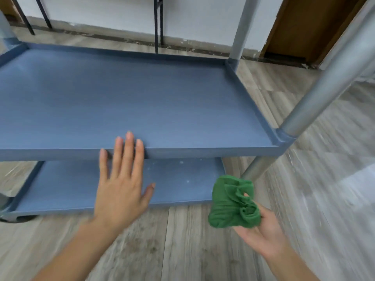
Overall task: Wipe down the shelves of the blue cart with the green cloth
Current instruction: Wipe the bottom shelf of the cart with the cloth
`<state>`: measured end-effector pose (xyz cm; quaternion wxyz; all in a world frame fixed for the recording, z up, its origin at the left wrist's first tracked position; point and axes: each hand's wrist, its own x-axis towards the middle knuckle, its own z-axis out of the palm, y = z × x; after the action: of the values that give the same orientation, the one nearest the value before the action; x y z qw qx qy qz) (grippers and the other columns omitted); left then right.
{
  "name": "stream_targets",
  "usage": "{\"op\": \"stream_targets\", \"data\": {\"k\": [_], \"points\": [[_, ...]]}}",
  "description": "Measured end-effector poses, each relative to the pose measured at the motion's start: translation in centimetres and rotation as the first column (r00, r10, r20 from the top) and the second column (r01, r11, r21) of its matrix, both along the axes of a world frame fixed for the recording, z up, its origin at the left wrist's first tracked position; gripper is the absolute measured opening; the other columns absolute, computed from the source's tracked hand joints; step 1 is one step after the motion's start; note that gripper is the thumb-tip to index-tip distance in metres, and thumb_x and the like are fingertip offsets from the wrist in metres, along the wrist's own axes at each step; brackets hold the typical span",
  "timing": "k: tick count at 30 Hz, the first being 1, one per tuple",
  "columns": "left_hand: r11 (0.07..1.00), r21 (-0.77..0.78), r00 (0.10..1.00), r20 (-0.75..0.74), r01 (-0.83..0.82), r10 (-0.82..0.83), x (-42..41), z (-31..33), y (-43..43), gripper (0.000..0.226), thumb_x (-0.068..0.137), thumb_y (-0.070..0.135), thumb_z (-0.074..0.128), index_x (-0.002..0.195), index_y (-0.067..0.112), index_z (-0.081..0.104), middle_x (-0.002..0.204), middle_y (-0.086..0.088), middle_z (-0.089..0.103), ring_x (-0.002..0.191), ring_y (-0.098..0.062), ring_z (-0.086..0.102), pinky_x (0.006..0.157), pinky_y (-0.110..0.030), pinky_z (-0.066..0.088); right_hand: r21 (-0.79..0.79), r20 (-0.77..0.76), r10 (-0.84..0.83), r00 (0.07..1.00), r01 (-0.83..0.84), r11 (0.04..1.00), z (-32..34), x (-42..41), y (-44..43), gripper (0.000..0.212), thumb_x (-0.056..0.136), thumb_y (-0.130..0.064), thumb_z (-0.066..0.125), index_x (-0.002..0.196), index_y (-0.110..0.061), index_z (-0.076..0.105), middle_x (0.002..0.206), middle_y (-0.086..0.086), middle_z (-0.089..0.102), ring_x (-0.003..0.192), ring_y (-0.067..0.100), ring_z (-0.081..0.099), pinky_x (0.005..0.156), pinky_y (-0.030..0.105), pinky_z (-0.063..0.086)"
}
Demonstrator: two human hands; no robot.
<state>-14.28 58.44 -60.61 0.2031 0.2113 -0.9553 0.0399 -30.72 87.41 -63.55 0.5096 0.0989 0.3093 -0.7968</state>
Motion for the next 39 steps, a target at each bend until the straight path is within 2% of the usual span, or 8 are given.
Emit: {"op": "stream_targets", "data": {"k": [6, 10, 13, 16, 18, 24, 30, 39], "points": [[0.929, 0.306, 0.867, 0.382, 0.209, -0.321, 4.9, -8.1, 2.8, 0.111, 0.055, 0.051, 0.087, 0.15, 0.014, 0.04, 0.158, -0.02, 0.03, 0.141, -0.041, 0.035, 0.108, -0.062, 0.023, 0.166, -0.053, -0.091, 0.995, 0.098, 0.981, -0.5, -0.5, -3.1, 0.051, 0.093, -0.018, 0.043, 0.141, 0.0, 0.04, 0.145, 0.022, 0.042, 0.134, 0.036, 0.041, 0.108, 0.052, 0.035], [0.913, 0.364, 0.847, 0.414, 0.182, -0.334, 1.8, -11.7, 2.5, 0.094, 0.071, 0.058, 0.076, 0.152, 0.026, 0.038, 0.159, -0.017, 0.029, 0.142, -0.041, 0.035, 0.112, -0.064, 0.026, 0.527, -0.407, 0.26, 0.876, -0.007, 0.85, -1.3, -4.6, -6.7, 0.04, 0.091, -0.013, 0.056, 0.129, -0.001, 0.052, 0.11, 0.018, 0.066, 0.097, 0.028, 0.065, 0.084, 0.039, 0.055], [0.939, 0.321, 0.872, 0.418, 0.122, -0.256, -1.2, -16.1, 1.4, 0.082, 0.095, 0.067, 0.03, 0.154, 0.035, -0.019, 0.162, -0.006, -0.024, 0.15, -0.035, -0.015, 0.119, -0.061, -0.006, 0.8, -0.542, 0.664, 0.514, 0.075, 0.595, -4.7, -7.3, -9.4, 0.033, 0.091, -0.013, 0.061, 0.124, -0.014, 0.058, 0.104, 0.011, 0.073, 0.088, 0.022, 0.071, 0.08, 0.039, 0.059], [0.952, 0.297, 0.874, 0.44, 0.075, -0.206, -3.4, -20.1, 1.1, 0.08, 0.094, 0.07, 0.019, 0.149, 0.037, -0.03, 0.161, -0.002, -0.031, 0.148, -0.031, -0.025, 0.118, -0.057, -0.011, 0.875, -0.346, 0.932, -0.109, 0.321, 0.362, -9.0, -10.9, -11.3, 0.053, 0.091, -0.026, 0.059, 0.141, -0.033, 0.041, 0.134, -0.003, 0.058, 0.117, 0.018, 0.058, 0.101, 0.024, 0.042], [0.949, 0.311, 0.865, 0.463, 0.043, -0.191, -3.6, -21.2, 1.0, 0.08, 0.09, 0.072, 0.012, 0.149, 0.037, -0.029, 0.162, -0.002, -0.029, 0.149, -0.031, -0.023, 0.119, -0.056, -0.009, 0.85, -0.241, 0.925, -0.293, 0.396, 0.347, -10.8, -12.2, -11.8, 0.062, 0.092, -0.03, 0.056, 0.147, -0.035, 0.029, 0.149, -0.003, 0.043, 0.134, 0.021, 0.041, 0.105, 0.022, 0.028], [0.912, 0.41, 0.829, 0.51, 0.0, -0.229, -3.7, -21.7, 2.6, 0.085, 0.085, 0.068, 0.016, 0.157, 0.024, 0.016, 0.165, -0.007, 0.011, 0.149, -0.039, 0.013, 0.116, -0.063, 0.02, 0.81, -0.041, 0.942, -0.333, 0.541, 0.226, -15.5, -10.6, -10.1, 0.074, 0.088, -0.068, 0.032, 0.151, -0.034, 0.011, 0.161, 0.009, 0.009, 0.148, 0.027, 0.007, 0.12, 0.051, 0.01], [0.94, 0.338, 0.883, 0.425, 0.049, -0.199, -7.1, -24.5, 2.4, 0.081, 0.095, 0.057, 0.039, 0.156, 0.034, -0.009, 0.166, 0.001, -0.012, 0.152, -0.035, -0.005, 0.119, -0.059, 0.006, 0.728, -0.228, 0.942, -0.245, 0.6, 0.332, -19.0, -6.8, -8.3, 0.062, 0.098, -0.053, 0.018, 0.152, -0.022, 0.016, 0.159, 0.009, 0.017, 0.148, 0.026, 0.006, 0.12, 0.037, 0.005], [0.931, 0.354, 0.957, 0.291, -0.09, -0.018, -5.0, -23.3, 1.7, 0.059, 0.077, 0.039, 0.073, 0.132, 0.021, 0.059, 0.138, -0.014, 0.053, 0.124, -0.037, 0.051, 0.098, -0.056, 0.045, 0.736, -0.191, 0.976, -0.103, 0.643, 0.212, -19.9, -6.9, -10.7, 0.055, 0.1, -0.041, 0.024, 0.152, -0.024, 0.017, 0.159, 0.019, 0.011, 0.146, 0.038, 0.005, 0.119, 0.052, 0.012]]}}
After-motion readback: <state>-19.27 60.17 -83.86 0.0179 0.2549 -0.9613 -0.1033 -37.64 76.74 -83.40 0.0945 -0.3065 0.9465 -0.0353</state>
